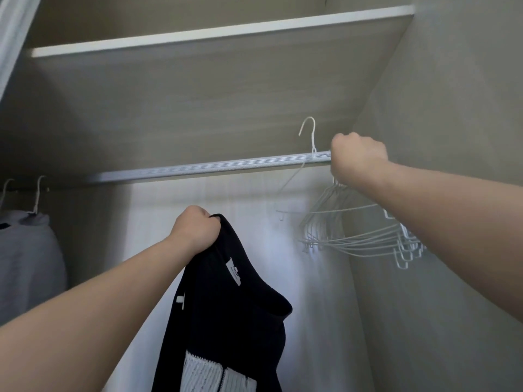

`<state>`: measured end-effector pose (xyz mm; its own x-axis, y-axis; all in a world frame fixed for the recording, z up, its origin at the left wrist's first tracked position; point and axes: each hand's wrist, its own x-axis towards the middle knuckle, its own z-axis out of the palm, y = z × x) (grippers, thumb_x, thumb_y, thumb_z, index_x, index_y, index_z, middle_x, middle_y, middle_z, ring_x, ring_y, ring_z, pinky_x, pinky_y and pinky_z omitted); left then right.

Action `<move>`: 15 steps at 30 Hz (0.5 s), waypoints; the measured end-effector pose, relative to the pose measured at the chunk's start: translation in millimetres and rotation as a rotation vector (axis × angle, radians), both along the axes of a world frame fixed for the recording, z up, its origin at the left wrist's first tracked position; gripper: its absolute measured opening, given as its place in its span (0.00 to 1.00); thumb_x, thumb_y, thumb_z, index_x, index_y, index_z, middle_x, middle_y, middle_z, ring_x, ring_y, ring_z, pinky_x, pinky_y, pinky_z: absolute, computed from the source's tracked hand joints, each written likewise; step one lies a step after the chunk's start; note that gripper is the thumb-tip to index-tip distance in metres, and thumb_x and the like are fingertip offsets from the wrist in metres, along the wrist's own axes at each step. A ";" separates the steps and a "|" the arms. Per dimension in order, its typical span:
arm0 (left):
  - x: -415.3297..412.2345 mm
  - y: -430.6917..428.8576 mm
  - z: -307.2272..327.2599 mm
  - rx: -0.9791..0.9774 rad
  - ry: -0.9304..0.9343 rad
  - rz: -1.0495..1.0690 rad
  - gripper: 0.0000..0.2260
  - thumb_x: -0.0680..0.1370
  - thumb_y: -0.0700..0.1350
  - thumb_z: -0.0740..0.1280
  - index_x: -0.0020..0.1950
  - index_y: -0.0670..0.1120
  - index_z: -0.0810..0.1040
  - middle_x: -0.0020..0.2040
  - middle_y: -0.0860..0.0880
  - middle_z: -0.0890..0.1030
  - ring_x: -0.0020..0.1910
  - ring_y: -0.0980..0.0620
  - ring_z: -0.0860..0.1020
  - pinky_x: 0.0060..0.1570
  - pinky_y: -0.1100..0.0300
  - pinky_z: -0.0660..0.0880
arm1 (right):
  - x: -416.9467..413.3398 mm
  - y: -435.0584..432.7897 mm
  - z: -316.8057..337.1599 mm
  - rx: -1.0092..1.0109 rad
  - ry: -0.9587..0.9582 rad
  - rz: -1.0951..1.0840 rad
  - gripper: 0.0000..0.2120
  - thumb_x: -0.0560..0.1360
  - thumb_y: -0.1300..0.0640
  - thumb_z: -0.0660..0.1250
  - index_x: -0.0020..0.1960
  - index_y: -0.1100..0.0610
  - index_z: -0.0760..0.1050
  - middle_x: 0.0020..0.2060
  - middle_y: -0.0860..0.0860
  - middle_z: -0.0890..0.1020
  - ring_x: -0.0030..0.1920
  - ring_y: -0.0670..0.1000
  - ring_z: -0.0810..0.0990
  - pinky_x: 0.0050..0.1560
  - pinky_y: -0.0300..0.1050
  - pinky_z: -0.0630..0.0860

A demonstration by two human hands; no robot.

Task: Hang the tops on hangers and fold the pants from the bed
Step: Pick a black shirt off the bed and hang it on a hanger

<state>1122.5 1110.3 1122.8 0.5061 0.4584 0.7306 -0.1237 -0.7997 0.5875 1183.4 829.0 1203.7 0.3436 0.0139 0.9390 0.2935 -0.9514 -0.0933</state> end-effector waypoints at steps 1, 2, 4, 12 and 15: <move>-0.7 2.9 -1.7 -0.006 -0.001 0.001 0.18 0.80 0.42 0.63 0.32 0.48 0.61 0.30 0.48 0.64 0.31 0.46 0.64 0.31 0.57 0.59 | -4.1 4.6 -1.2 0.019 0.013 0.040 0.12 0.75 0.64 0.63 0.59 0.61 0.72 0.57 0.60 0.79 0.56 0.64 0.79 0.45 0.50 0.68; -1.7 6.5 -3.7 -0.012 -0.002 0.005 0.18 0.80 0.43 0.63 0.32 0.48 0.61 0.30 0.48 0.64 0.31 0.46 0.63 0.31 0.58 0.59 | -7.4 9.7 -2.9 0.062 0.039 0.103 0.13 0.76 0.63 0.63 0.60 0.61 0.72 0.57 0.60 0.78 0.56 0.64 0.78 0.46 0.49 0.68; -4.0 15.5 -9.2 -0.021 -0.005 0.021 0.19 0.80 0.44 0.63 0.32 0.47 0.61 0.29 0.48 0.64 0.30 0.46 0.63 0.30 0.58 0.59 | -11.2 20.5 -9.5 0.193 0.118 0.287 0.13 0.76 0.62 0.61 0.61 0.62 0.72 0.57 0.62 0.77 0.54 0.64 0.77 0.45 0.48 0.68; -18.9 47.1 -36.9 0.054 0.051 0.208 0.16 0.80 0.48 0.67 0.32 0.45 0.74 0.31 0.48 0.76 0.35 0.44 0.74 0.34 0.58 0.68 | 7.6 91.9 -97.9 0.865 0.418 1.280 0.07 0.75 0.62 0.63 0.42 0.54 0.65 0.31 0.53 0.63 0.25 0.50 0.57 0.26 0.39 0.56; -27.0 56.3 -48.8 0.125 0.097 0.273 0.14 0.80 0.48 0.67 0.35 0.46 0.78 0.32 0.49 0.78 0.37 0.46 0.76 0.34 0.59 0.67 | 10.9 121.3 -108.2 0.933 0.535 1.399 0.12 0.75 0.59 0.67 0.43 0.54 0.63 0.31 0.52 0.62 0.23 0.50 0.55 0.24 0.37 0.55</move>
<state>1095.5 1166.5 1074.0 0.4467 0.4964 0.7443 0.1567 -0.8625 0.4811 1194.3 950.3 1095.5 0.7890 0.1143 0.6036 0.5249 0.3853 -0.7590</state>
